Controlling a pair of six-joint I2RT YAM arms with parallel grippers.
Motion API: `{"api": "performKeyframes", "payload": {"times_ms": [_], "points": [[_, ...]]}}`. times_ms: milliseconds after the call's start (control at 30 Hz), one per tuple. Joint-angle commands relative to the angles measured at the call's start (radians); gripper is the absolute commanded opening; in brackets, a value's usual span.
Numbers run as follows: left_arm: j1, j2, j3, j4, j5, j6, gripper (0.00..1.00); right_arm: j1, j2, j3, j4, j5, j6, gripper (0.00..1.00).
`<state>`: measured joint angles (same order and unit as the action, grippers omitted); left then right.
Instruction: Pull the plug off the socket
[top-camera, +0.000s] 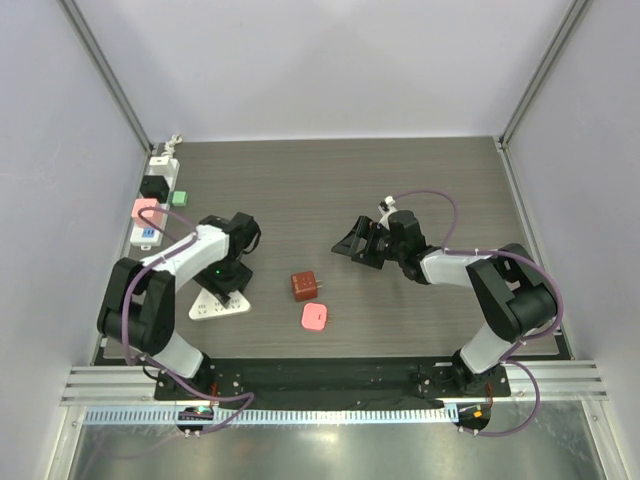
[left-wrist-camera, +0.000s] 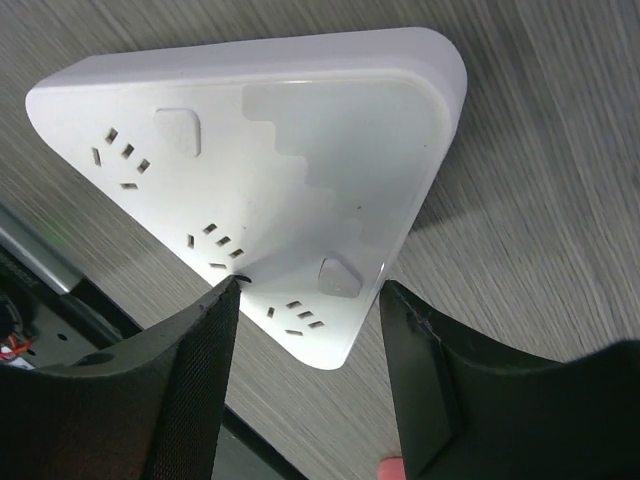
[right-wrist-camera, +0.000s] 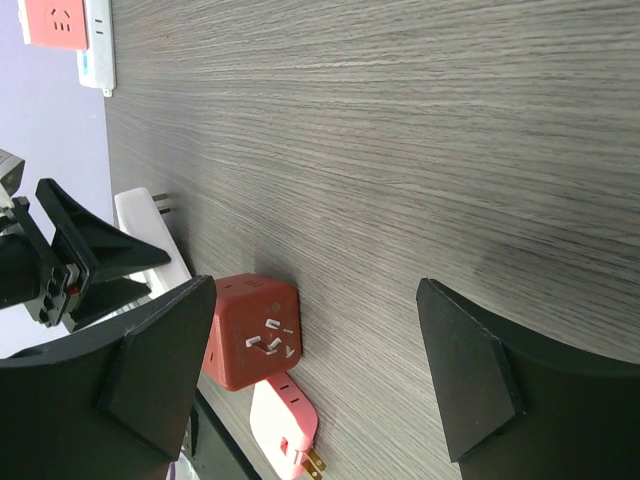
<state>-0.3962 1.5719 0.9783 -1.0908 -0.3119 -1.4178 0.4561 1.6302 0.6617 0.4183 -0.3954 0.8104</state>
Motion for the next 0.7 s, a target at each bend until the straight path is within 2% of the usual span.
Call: {"api": "performKeyframes", "payload": {"times_ms": [0, 267, 467, 667], "points": [[0.086, -0.058, -0.026, -0.012, -0.052, 0.066, 0.59, -0.004, -0.001, 0.007, 0.048, -0.008, 0.000, 0.87], [0.216, -0.093, 0.002, -0.066, -0.210, 0.175, 0.59, -0.004, -0.001, 0.006, 0.050, -0.008, 0.004, 0.87], [0.333, -0.086, -0.027, -0.034, -0.217, 0.249, 0.57, -0.005, -0.003, 0.006, 0.051, -0.010, 0.004, 0.87], [0.373, -0.140, -0.015, -0.035, -0.322, 0.313, 0.60, -0.004, -0.004, 0.004, 0.053, -0.013, 0.004, 0.87]]}}
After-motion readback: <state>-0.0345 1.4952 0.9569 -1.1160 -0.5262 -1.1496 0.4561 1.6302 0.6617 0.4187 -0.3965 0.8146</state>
